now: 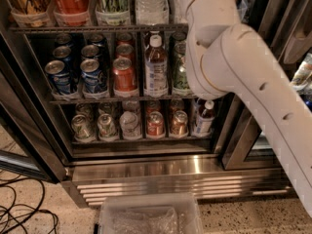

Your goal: Pick water bottle from top shelf of fridge

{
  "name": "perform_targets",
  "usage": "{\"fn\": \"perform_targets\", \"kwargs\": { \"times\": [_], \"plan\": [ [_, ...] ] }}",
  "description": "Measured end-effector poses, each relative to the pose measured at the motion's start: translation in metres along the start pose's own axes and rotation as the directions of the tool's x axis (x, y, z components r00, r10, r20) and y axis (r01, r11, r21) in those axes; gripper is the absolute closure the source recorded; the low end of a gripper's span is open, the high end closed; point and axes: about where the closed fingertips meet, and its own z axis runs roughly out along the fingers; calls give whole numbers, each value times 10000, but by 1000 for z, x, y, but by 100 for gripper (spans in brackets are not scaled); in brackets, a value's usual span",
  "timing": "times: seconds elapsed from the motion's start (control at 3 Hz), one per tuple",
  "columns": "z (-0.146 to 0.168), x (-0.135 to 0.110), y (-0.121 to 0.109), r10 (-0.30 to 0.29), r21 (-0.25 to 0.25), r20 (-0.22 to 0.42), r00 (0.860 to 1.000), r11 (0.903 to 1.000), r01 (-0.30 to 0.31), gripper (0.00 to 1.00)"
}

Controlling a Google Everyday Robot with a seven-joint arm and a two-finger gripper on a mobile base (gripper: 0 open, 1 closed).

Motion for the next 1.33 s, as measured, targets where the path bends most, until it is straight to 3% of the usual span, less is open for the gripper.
{"fn": "perform_targets", "kwargs": {
  "times": [0.33, 0.67, 1.0, 1.33],
  "plan": [
    [0, -34, 1, 204, -289, 300, 9993, 9994, -196, 100],
    [-12, -56, -8, -396, -643, 100, 9992, 9971, 401, 100],
    [-44, -64, -21, -2142, -1328, -392, 9760, 9692, 2074, 100],
    [-84, -48, -49, -2842, -1826, -1488, 9471, 9492, 2562, 100]
  ]
}}
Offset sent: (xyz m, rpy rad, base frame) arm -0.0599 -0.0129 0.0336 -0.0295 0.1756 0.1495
